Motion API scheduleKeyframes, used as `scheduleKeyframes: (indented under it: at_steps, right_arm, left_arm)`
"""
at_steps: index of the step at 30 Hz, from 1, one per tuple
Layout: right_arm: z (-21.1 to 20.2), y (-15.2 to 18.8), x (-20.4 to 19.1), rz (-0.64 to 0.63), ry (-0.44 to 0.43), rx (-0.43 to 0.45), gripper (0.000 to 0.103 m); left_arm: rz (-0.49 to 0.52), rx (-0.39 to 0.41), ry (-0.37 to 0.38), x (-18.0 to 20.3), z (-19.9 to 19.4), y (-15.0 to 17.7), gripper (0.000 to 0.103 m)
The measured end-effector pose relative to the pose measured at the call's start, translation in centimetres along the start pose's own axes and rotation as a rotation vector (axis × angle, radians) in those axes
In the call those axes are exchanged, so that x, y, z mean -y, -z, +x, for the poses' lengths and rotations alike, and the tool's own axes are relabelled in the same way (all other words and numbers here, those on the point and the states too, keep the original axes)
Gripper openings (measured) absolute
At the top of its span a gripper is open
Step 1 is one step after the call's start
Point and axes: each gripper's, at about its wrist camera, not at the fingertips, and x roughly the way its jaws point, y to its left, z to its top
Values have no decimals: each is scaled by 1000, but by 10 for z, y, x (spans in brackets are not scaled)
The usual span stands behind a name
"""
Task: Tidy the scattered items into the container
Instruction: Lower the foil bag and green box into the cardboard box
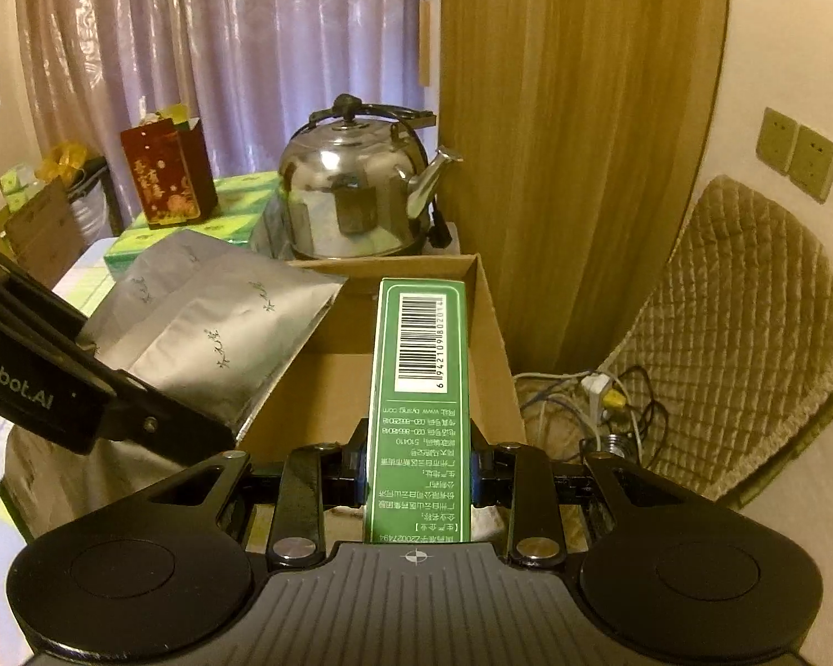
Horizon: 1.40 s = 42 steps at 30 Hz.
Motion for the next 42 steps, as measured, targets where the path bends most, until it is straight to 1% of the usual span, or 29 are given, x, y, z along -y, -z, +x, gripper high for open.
scheduleKeyframes:
  at_steps: [11,17,22,29,37,42]
  right_arm:
    - [61,-21,19,13,-9,-34,28]
    - [91,-26,26,18,-6,-48,28]
    - [111,-26,28,10,-4,-53,28]
    - [130,-26,30,1,-5,-68,28]
    - [140,-26,31,-8,-1,-74,28]
    - [143,-26,31,-12,0,-76,28]
  left_arm:
    - [-107,5,-15,-35,45,-43,35]
    - [-138,5,-39,-55,68,-57,35]
    - [-172,-1,-46,-70,86,-61,35]
    - [-188,-5,-72,-77,104,-60,35]
    - [-199,-3,-110,-78,113,-62,35]
    - [-194,-15,-132,-80,118,-60,36]
